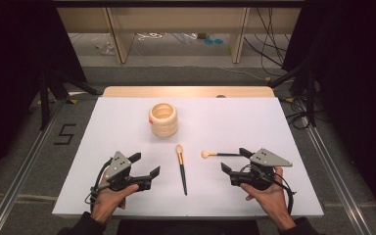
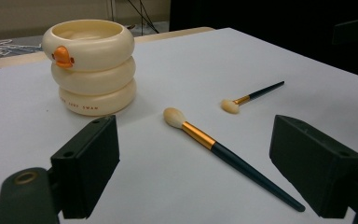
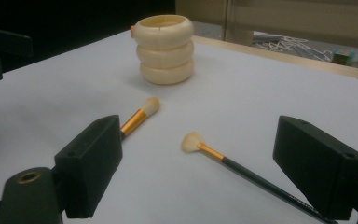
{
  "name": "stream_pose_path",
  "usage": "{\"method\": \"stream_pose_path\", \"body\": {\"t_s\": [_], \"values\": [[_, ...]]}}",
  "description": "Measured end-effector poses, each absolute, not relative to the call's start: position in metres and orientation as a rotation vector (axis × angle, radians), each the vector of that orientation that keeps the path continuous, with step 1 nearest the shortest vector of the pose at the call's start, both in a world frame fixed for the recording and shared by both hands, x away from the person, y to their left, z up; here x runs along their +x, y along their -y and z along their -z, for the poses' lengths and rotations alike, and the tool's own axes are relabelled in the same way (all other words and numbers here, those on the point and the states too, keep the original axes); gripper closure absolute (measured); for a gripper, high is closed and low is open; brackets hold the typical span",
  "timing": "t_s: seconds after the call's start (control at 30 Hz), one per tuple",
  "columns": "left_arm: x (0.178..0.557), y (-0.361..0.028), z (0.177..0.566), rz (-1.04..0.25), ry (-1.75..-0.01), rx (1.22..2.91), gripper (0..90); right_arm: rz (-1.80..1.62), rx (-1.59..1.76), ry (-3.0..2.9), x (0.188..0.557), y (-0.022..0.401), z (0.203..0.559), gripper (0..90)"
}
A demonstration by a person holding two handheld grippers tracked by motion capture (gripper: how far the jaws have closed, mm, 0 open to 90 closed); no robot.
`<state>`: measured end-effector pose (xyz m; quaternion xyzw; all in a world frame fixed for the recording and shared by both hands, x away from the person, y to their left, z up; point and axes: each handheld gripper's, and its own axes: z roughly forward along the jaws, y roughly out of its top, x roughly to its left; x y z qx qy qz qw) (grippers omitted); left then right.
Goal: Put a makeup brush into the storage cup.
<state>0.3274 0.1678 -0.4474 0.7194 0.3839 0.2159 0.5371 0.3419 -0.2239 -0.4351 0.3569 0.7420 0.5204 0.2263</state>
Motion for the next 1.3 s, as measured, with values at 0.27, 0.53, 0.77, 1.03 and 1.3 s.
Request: {"method": "stream_pose_path", "body": {"t_s": [0.27,0.53,0.77,1.03,1.3], "values": [[0.326,-0.167,0.447,-0.505,-0.898,1.704,15.6,-1.443,0.946,-2.059,0.341,0.222,0.434,17.9],[0.327,-0.167,0.446,-0.5,-0.891,1.701,15.6,-1.408,0.94,-2.087,0.344,0.223,0.434,16.8],[0.327,-0.166,0.447,-0.501,-0.897,1.709,15.6,-1.342,0.866,-2.163,0.355,0.222,0.432,17.4],[0.326,-0.166,0.446,-0.497,-0.897,1.705,15.6,-1.263,0.849,-2.267,0.375,0.22,0.432,20.8],[0.327,-0.168,0.446,-0.498,-0.908,1.698,15.6,-1.136,0.762,-2.408,0.396,0.21,0.426,24.5]]}}
